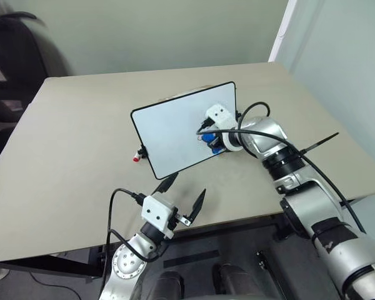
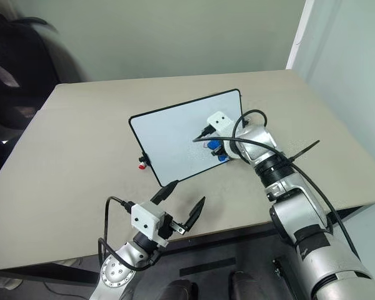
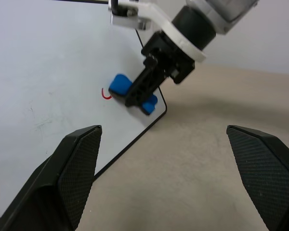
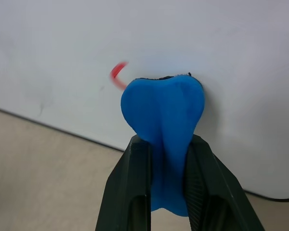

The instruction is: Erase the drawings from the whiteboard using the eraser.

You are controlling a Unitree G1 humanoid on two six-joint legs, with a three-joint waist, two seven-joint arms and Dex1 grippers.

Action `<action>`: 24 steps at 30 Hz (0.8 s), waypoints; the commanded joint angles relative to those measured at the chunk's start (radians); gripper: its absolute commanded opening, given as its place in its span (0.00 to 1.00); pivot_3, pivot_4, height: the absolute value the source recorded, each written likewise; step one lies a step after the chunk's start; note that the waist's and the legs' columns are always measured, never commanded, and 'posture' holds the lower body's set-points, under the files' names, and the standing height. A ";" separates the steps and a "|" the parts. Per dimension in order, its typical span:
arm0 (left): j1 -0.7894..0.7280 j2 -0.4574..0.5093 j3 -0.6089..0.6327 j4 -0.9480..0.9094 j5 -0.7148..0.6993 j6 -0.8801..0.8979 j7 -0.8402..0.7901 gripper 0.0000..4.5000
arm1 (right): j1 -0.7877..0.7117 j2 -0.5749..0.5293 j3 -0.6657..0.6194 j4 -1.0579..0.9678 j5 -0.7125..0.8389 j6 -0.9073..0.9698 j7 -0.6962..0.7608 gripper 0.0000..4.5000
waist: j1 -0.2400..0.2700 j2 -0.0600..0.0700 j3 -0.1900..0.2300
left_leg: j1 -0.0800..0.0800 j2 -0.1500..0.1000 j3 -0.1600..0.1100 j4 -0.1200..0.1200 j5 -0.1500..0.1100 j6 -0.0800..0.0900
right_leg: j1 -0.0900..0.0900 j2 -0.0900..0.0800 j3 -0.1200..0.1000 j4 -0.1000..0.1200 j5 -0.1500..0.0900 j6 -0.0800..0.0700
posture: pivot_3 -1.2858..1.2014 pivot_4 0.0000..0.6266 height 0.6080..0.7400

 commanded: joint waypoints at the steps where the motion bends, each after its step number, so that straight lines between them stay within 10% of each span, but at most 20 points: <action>1: -0.002 -0.006 0.004 -0.015 0.000 -0.025 0.007 1.00 | -0.033 -0.004 -0.035 -0.032 -0.001 -0.019 -0.011 0.17 | 0.000 0.000 0.000 | 0.000 0.000 0.000 0.000 0.000 0.000 | 0.000 0.000 0.000 0.000 0.000 0.000 | 0.52 0.24 0.99; 24: -0.019 -0.014 0.001 0.005 0.005 -0.031 0.013 1.00 | 0.011 0.039 -0.041 -0.012 -0.030 -0.008 -0.060 0.17 | 0.000 -0.001 0.001 | -0.002 0.000 0.000 0.001 0.000 -0.001 | -0.003 0.000 0.000 -0.001 0.002 -0.001 | 0.52 0.24 0.99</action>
